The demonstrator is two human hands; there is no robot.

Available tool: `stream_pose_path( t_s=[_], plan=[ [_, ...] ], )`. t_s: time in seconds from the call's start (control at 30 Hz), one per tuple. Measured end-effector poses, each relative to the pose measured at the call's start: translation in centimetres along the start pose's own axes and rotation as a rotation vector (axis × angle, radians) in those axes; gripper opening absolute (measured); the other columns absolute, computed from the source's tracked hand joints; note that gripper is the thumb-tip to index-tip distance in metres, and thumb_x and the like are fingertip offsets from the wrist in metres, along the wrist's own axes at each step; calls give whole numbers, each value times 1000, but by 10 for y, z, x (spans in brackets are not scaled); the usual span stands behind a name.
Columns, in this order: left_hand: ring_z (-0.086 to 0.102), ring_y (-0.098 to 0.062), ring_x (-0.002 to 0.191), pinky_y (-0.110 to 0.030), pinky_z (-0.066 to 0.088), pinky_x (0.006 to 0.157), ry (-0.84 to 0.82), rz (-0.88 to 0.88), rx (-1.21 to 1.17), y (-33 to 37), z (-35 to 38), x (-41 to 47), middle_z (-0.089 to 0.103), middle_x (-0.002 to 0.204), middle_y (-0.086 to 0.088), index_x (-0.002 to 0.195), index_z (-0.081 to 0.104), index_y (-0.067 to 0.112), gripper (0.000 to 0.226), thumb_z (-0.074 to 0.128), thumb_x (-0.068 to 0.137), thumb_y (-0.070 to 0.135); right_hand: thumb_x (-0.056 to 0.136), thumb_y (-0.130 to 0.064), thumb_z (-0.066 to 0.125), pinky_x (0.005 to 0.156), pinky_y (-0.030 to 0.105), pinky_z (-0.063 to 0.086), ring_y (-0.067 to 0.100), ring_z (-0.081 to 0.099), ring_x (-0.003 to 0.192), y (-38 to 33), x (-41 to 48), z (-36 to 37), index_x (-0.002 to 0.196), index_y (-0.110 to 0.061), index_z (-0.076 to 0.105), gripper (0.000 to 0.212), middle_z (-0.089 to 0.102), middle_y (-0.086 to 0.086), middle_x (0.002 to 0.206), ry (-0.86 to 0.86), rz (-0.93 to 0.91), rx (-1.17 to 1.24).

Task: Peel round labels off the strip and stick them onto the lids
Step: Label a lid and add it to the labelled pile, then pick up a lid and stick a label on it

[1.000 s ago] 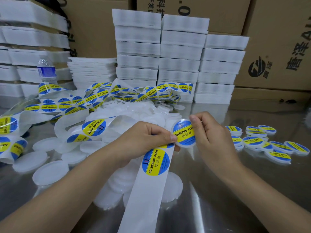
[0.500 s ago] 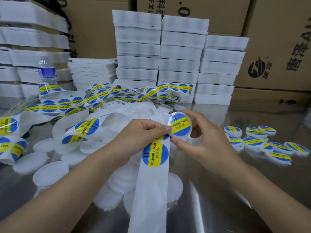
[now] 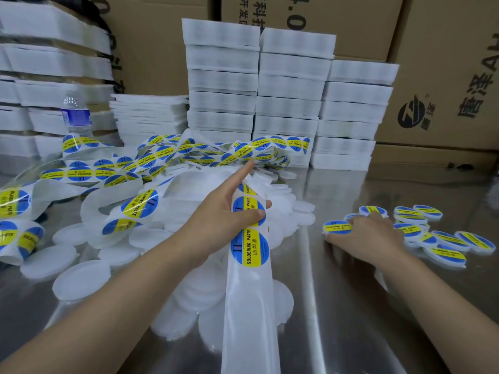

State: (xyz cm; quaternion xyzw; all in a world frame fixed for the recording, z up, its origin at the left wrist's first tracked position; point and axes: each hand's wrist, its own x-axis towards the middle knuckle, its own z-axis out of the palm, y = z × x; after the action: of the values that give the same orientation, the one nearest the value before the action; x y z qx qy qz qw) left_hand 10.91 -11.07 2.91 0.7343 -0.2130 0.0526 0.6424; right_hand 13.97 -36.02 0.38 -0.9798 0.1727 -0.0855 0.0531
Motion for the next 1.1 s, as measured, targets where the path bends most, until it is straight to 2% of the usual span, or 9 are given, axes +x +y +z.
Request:
stream_pose_path(
  t_s=[0.1,0.23,0.33,0.47,0.63,0.77,0.87,1.0,1.1],
  plan=[
    [70,-8,95,-19,56,70,2,-6,-39,0,1,1,62,118,28,135,31,56,84,65,85,-2,80,-55,57,93,40,37,33,45,118,13,10,-1,118,-14,58,56,50,12,126,86,103,-50],
    [70,0,85,-10,50,63,-36,-15,-31,1,3,-1,63,126,11,132,29,57,75,61,90,4,84,-42,62,99,44,33,36,37,127,20,14,-5,141,-11,28,74,40,17,137,115,117,12],
    [68,0,95,-11,50,75,-114,-21,0,2,6,-4,72,109,11,133,24,57,66,50,97,9,84,-31,65,87,37,40,29,53,107,0,2,-15,136,-14,40,61,57,12,113,235,-99,490],
    [58,5,111,-13,41,98,-88,-4,6,4,6,-8,59,123,29,117,32,69,58,48,97,18,80,-50,60,57,26,51,12,61,60,-42,-41,-31,105,-20,64,39,67,0,70,-333,-297,1309],
    [56,17,103,-2,42,81,-176,10,-52,7,10,-12,56,106,48,118,33,67,54,46,98,18,77,-30,72,78,30,56,25,68,94,-51,-65,-27,126,-16,54,54,69,11,110,-747,-500,1532],
    [60,11,103,-6,45,82,-243,26,-88,11,11,-13,60,108,41,126,32,62,48,42,99,24,73,-9,64,80,32,56,25,67,90,-51,-67,-31,117,-4,62,45,68,19,109,-764,-444,1646],
    [69,-10,91,-21,54,76,-201,19,-129,13,11,-13,72,107,7,122,46,60,37,45,91,39,68,-7,57,90,43,52,33,62,99,-49,-65,-39,115,6,61,48,65,24,112,-731,-315,1757],
    [72,-14,88,-26,58,64,-95,-96,-116,14,9,-10,76,97,1,102,71,33,26,46,96,32,61,-10,50,55,31,56,25,67,62,-37,-64,-59,87,-5,72,34,71,13,79,-717,-210,1875],
    [72,-15,89,-28,58,59,-54,-288,-240,13,12,-5,75,100,-3,99,70,14,30,49,94,35,59,-10,46,48,24,51,20,62,49,-30,-64,-67,84,-8,70,35,67,7,64,-614,-221,1913]
  ],
)
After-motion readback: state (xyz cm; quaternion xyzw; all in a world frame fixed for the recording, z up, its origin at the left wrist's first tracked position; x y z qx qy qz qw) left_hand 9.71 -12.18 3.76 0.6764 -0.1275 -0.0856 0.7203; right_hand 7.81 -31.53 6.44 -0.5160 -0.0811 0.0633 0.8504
